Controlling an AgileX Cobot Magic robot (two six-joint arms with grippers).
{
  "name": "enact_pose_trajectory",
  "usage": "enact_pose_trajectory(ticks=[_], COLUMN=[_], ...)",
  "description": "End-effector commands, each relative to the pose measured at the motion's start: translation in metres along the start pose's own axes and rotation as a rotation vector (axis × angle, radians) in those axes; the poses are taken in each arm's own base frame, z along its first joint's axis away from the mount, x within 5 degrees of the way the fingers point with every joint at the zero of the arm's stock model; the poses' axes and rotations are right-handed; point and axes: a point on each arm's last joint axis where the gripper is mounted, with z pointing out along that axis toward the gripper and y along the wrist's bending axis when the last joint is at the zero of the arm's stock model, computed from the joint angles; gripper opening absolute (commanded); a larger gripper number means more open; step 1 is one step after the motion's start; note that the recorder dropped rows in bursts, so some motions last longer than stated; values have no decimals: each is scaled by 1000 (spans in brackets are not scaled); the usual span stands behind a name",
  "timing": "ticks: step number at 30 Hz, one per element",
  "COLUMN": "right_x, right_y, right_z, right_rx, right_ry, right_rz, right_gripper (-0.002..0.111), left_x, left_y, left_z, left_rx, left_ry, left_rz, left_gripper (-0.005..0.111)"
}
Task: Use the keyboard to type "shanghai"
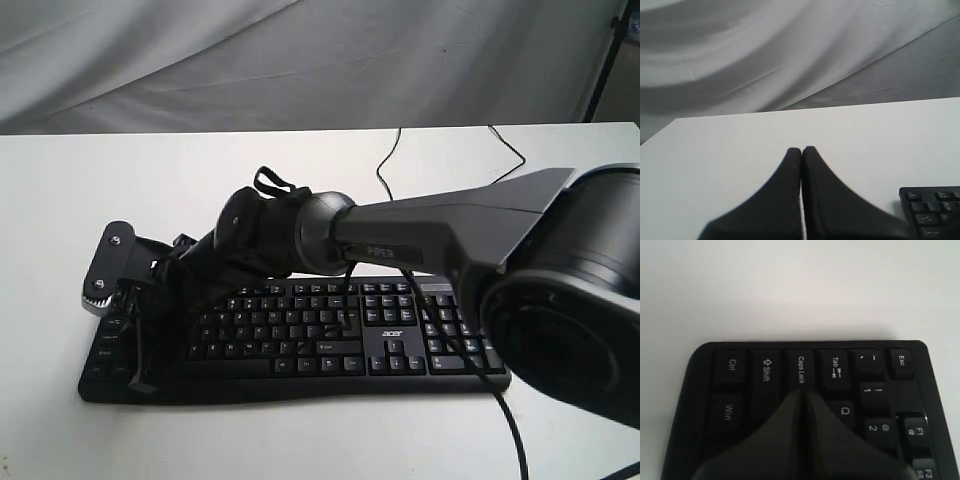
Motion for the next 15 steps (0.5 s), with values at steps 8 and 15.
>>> enact_pose_trajectory(ticks=[8,15], right_x=[-18,-10], right_y=[-2,-8], right_z=[-19,-25], right_rx=[21,4], right_ry=[-33,29], right_rz=[-41,-40], right_gripper=[0,0], left_x=[2,2], left_y=[0,0], left_z=[1,1], left_rx=[5,5], left_ry=[5,5], left_rz=[-3,-3], left_gripper=[1,1])
